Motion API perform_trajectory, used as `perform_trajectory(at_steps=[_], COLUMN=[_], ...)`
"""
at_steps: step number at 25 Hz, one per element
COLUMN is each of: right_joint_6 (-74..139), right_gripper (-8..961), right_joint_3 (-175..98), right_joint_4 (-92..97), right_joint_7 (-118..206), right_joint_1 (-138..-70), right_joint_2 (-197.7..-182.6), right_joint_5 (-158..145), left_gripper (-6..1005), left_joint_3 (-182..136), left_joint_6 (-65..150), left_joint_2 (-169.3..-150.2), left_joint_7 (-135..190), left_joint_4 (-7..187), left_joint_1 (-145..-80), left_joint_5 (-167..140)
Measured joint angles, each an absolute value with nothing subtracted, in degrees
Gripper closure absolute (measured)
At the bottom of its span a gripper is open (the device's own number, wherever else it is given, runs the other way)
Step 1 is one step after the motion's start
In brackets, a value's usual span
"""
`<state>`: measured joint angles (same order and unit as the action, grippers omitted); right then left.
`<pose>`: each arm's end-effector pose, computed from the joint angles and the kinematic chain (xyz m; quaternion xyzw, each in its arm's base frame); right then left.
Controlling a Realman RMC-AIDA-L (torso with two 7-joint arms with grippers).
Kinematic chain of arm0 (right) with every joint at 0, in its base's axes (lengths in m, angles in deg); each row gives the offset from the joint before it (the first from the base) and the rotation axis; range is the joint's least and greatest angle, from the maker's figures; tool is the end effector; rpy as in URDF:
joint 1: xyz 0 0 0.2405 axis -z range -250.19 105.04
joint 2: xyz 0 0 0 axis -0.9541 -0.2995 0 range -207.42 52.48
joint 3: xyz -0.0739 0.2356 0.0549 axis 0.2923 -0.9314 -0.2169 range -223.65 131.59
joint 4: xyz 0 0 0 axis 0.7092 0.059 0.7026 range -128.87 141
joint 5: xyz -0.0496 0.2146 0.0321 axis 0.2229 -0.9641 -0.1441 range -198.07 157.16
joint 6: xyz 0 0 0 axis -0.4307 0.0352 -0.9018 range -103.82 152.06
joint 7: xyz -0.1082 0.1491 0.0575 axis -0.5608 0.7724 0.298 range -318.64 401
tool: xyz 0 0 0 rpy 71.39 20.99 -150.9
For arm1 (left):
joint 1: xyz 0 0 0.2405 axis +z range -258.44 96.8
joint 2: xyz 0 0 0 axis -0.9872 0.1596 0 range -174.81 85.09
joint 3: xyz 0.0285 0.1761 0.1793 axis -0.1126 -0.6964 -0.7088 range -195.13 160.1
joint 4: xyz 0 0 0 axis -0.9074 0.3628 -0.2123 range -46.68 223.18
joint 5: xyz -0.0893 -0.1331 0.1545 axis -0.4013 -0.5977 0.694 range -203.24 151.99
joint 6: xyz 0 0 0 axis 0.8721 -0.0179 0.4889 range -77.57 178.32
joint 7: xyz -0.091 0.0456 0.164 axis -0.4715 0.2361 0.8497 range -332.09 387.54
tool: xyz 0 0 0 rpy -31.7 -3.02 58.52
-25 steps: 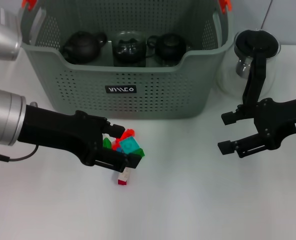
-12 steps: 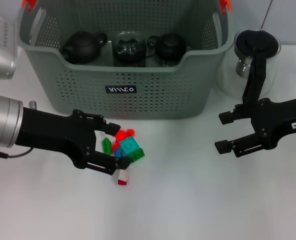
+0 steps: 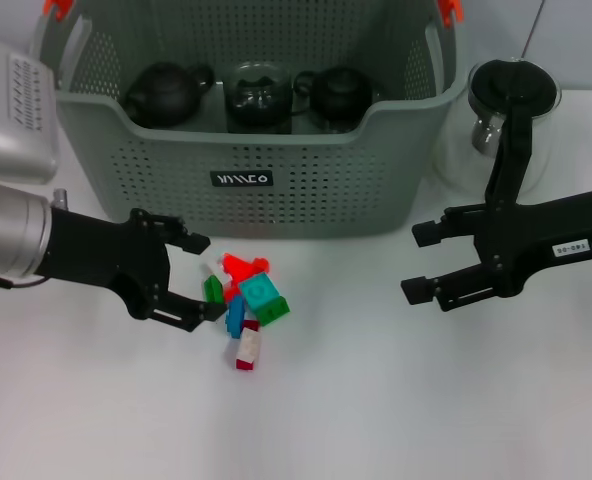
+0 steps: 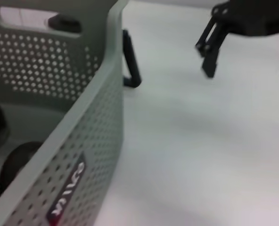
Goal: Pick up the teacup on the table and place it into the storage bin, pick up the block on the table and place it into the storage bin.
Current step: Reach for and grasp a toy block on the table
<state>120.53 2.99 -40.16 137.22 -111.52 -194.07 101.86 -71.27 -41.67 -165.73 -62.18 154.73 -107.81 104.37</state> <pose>0.1963 0.3675 -0.0341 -0.9732 0.1903 0.1279 0.0142 -0.2380 0.3534 -0.0188 -0.9871 -0.1064 -0.0230 0.1170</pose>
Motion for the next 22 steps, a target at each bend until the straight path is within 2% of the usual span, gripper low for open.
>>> perform_trajectory(at_steps=[11,22], right_joint_6=[119.96,119.74], right_gripper=[37,37], right_joint_3=[2.93,2.92], right_joint_4=[-40.16,-40.16], right_joint_7=[137.95,137.95], right_joint_1=[-111.82,-111.72], right_joint_2=[-194.38,-194.36], right_joint_5=[101.79,101.98], left_gripper=[173,181], left_joint_3=[-72.50,-75.61], left_joint_6=[-35.66,-31.54], left_joint_2=[-166.38,-168.05], left_joint_7=[-56.33,-53.39], left_joint_4=[150.53,148.45], left_joint_1=[-109.37,-109.15], left_joint_5=[106.36,108.14])
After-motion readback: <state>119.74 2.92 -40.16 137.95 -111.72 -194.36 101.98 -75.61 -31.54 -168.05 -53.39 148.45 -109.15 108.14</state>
